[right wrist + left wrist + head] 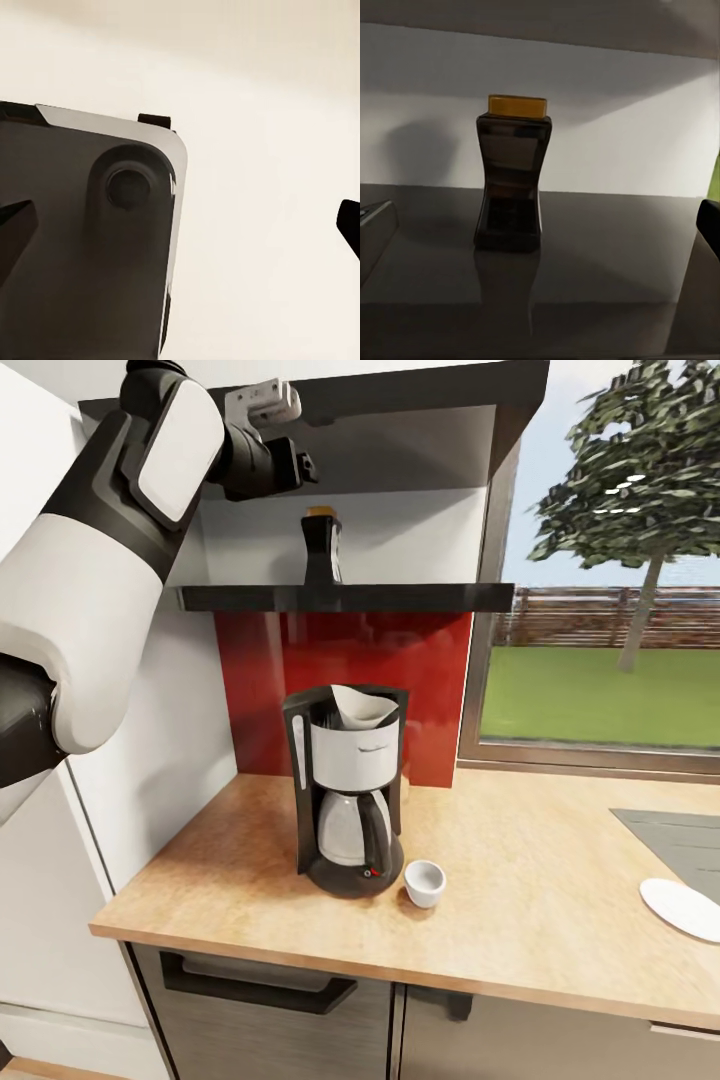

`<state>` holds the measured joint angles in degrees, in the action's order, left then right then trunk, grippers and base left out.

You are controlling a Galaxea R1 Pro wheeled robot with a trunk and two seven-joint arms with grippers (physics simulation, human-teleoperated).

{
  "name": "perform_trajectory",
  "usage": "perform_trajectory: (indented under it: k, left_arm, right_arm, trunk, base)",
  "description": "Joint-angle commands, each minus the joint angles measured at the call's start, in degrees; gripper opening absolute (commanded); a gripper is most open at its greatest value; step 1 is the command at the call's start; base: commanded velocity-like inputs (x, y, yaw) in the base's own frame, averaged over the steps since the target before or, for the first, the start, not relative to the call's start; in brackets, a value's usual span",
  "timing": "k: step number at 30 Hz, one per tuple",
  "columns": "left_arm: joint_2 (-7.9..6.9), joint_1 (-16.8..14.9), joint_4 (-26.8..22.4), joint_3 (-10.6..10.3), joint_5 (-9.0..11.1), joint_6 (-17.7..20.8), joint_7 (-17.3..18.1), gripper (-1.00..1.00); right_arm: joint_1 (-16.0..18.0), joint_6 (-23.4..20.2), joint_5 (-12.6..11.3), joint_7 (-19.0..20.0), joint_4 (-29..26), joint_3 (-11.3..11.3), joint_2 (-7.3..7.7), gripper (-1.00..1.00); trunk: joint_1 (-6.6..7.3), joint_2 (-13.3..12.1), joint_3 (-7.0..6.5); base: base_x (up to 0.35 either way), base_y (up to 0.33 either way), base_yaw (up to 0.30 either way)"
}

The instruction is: Set up a coffee station on the kitchen countertop: keep the coffee maker on the countertop, move the bottle of coffee from the kitchen shelf to the counter next to the coffee maker, place a paper coffee filter on top of the coffee maker, put the saucer next to the coffee maker with the coffee cup on the saucer, and place the electric kettle next to the coffee maker.

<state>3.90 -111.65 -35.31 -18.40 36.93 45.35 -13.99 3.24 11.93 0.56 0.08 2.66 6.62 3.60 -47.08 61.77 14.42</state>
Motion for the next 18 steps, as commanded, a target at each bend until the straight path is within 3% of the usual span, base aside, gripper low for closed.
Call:
perform_trajectory:
  k: [1, 11, 18]
  left_arm:
    - [-0.04, -0.06, -0.1, -0.22, 0.58, 0.09, -0.52, 1.0]
    - [-0.04, -0.06, -0.2, -0.19, 0.6, 0.09, -0.56, 1.0]
    - [-0.04, -0.06, -0.2, -0.2, 0.59, 0.09, -0.6, 1.0]
  right_arm:
    - [0.1, 0.41, 0.05, -0.02, 0.24, 0.32, 0.0, 1.0]
    - [0.1, 0.4, 0.05, -0.04, 0.24, 0.32, 0.0, 1.0]
    - [0.11, 0.39, 0.05, -0.02, 0.24, 0.32, 0.0, 1.0]
  trunk:
    - [0.0, 0.05, 0.08]
    - [-1.32, 2.46, 1.15]
    - [-1.32, 2.46, 1.15]
  base:
    - [0.0, 0.0, 0.0]
    - [0.0, 0.0, 0.0]
    - [0.0, 0.0, 0.0]
